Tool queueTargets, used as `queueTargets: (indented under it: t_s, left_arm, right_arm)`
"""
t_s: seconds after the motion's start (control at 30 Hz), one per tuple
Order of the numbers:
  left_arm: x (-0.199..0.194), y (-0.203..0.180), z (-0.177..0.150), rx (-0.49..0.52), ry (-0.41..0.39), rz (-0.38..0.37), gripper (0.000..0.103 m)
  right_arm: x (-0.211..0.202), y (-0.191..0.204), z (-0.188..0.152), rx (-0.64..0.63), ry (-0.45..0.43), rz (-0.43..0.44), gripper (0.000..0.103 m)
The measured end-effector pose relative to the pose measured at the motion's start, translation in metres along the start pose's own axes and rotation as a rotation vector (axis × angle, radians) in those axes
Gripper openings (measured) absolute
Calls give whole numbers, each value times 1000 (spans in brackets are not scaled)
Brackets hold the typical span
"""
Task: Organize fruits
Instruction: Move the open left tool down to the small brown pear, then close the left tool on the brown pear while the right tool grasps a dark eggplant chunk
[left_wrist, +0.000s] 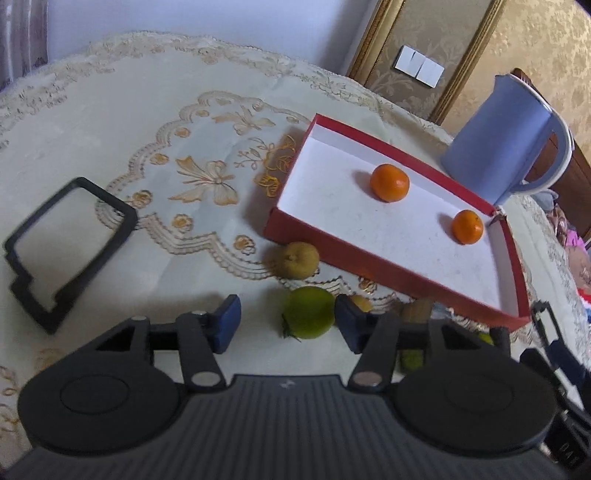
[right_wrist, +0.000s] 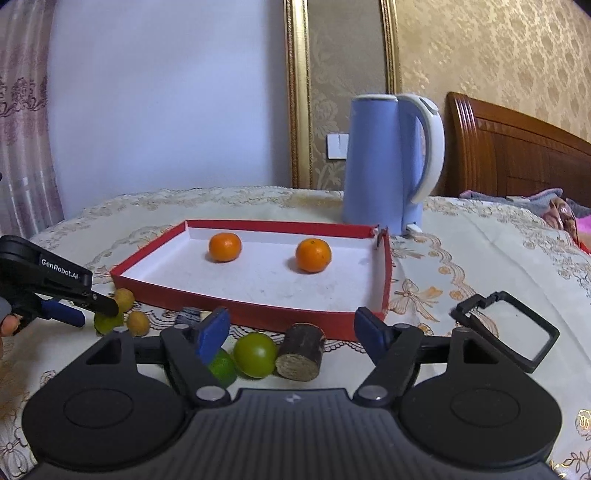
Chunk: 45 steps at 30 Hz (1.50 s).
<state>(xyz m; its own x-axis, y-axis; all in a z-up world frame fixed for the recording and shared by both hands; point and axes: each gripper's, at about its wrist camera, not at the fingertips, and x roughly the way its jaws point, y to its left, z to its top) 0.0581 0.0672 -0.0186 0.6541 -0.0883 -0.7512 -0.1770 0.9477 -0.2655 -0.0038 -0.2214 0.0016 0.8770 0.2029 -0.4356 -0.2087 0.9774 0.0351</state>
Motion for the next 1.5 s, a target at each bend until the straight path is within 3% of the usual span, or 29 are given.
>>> queueTargets:
  t_s: [0.3,0.53,0.93,1.0,1.23,1.33,1.4,1.47,1.5]
  left_arm:
    - [-16,19,-6,-9,-7,9,55]
    - [-19,7,2,63,-106,1,55]
    - [31,-23,35,188,-9,2,59]
    - [33,-24,37,183,-2,20,65]
    - [48,-7,45,52,80,-40,65]
    - [44,-10,42,78,67,-4,61]
    - [45,-11,41,102,69,0,47]
    - [44,-11,40,112,67,8,44]
    - [44,-11,40,113,66,5,37]
  right_arm:
    - [-7,7,-3,-40,1,-5,74]
    - [-8,7,-5,-43,2,-14,74]
    - [-6,7,-8,-34,13,-17,74]
    - [-6,7,-8,-34,11,-17,74]
    - [-6,9,-10,-29,23,-8,74]
    - [-8,10,-10,-38,18,-8,74]
    - [-7,9,-8,-32,15,-10,74]
    - [-6,9,-8,-28,18,-12,74]
    - [-6,9,-9,-28,19,-14,74]
